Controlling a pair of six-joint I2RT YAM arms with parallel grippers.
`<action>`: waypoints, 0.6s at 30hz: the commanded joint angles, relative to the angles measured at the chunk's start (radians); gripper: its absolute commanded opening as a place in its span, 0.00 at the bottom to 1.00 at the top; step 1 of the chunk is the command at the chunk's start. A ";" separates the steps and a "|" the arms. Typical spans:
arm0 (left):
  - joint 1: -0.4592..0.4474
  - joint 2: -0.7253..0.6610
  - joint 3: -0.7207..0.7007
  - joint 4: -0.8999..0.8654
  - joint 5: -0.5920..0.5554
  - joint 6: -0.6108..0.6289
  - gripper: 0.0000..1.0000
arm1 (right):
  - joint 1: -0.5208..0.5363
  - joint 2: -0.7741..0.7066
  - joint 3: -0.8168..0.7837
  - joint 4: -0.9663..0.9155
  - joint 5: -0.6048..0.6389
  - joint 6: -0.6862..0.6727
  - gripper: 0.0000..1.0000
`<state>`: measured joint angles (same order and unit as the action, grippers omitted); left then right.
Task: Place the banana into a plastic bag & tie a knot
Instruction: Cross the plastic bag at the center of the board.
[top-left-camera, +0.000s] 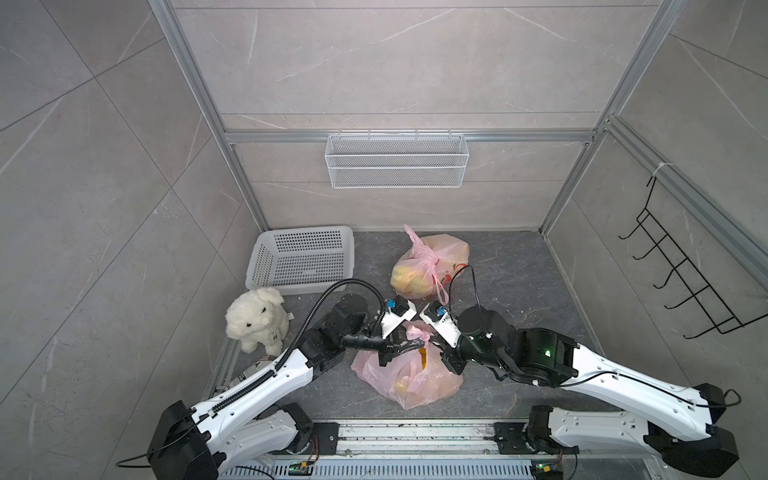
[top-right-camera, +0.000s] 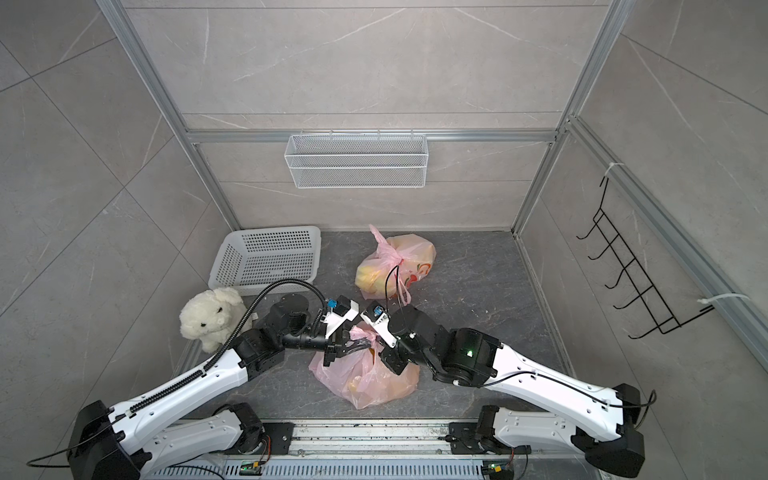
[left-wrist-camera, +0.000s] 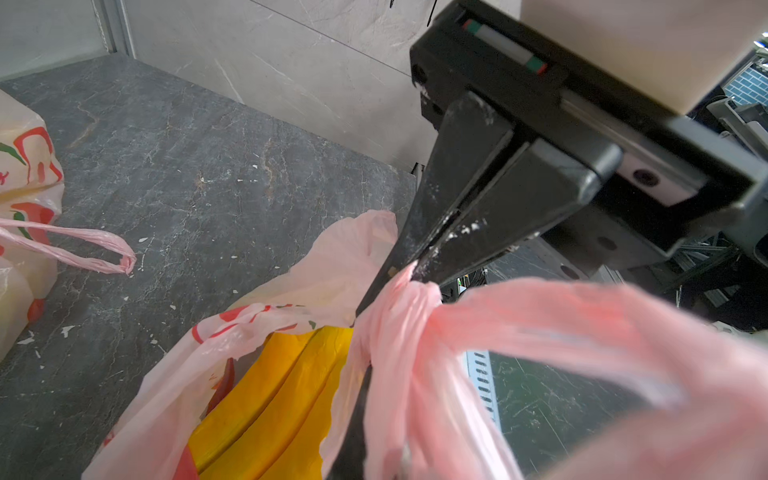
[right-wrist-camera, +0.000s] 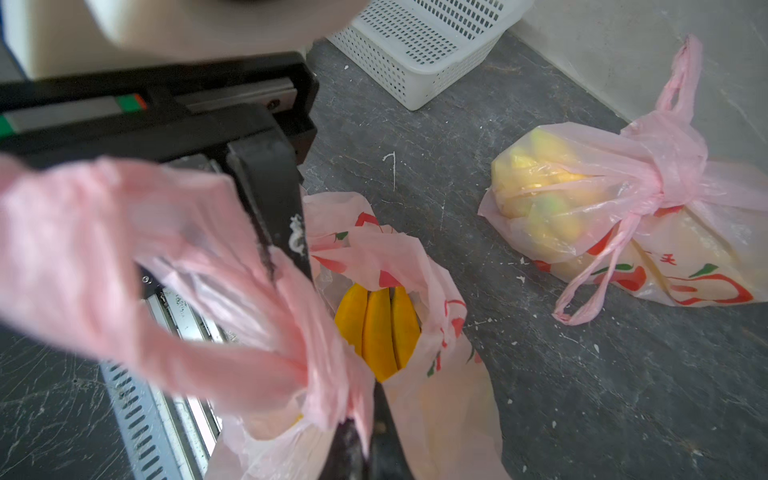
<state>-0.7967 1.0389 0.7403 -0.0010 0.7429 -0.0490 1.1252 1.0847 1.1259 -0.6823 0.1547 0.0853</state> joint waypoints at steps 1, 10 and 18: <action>-0.004 0.006 0.044 -0.011 0.023 -0.002 0.00 | 0.010 -0.001 0.028 0.038 -0.012 0.007 0.00; -0.004 0.002 0.037 -0.025 0.006 0.020 0.00 | 0.003 -0.032 0.015 0.006 -0.091 -0.010 0.17; -0.009 -0.023 0.016 -0.002 0.046 0.036 0.00 | -0.022 -0.048 0.021 -0.015 -0.158 -0.021 0.29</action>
<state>-0.7990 1.0393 0.7479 -0.0257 0.7456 -0.0402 1.1099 1.0466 1.1259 -0.6861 0.0399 0.0738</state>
